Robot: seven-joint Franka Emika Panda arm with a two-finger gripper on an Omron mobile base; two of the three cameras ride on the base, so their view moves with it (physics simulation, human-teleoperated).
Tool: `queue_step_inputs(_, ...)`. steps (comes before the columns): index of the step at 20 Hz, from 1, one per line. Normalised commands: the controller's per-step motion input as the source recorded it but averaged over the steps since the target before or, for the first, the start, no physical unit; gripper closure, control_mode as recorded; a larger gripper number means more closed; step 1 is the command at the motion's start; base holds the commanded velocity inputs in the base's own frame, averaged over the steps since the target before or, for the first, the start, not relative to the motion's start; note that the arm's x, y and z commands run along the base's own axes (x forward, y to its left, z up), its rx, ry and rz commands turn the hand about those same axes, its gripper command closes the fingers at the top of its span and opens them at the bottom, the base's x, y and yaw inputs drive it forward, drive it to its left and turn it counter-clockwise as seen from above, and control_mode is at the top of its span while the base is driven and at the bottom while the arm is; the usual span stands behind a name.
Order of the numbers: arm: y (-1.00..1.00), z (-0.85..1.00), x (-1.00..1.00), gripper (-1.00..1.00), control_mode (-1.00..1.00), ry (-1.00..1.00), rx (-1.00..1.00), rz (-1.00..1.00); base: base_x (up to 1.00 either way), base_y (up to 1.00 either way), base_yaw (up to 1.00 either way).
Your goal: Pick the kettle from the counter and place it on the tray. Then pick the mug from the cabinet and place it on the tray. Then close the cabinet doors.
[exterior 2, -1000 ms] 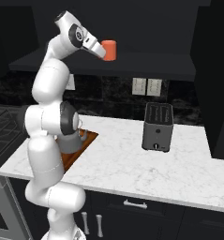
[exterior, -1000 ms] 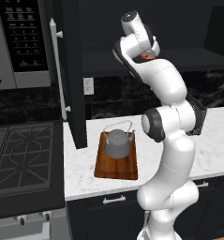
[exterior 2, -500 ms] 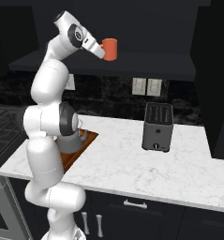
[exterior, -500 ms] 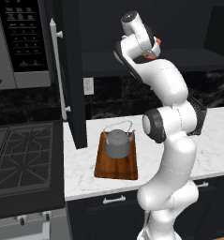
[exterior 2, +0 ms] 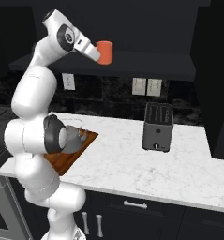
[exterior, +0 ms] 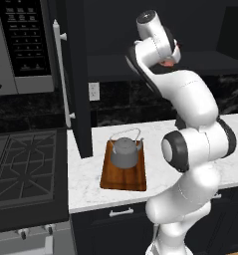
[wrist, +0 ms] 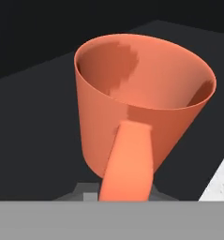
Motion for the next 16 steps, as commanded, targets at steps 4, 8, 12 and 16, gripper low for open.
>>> queue_step_inputs(4, -0.01, -0.16, -1.00, 1.00, -1.00, -0.02, -0.12, 0.24, 0.00, 0.00, 0.00)
queue_step_inputs(8, -0.12, -0.02, -1.00, 1.00, -1.00, -0.08, -0.06, 0.35, 0.00, 0.00, 0.00)
queue_step_inputs(12, -0.06, 0.00, -1.00, 1.00, -1.00, -0.06, 0.00, 0.56, 0.00, 0.00, 0.00)
queue_step_inputs(16, 0.00, -0.01, -0.98, 1.00, -1.00, 0.00, 0.00, 0.80, 0.00, 0.00, 0.00)
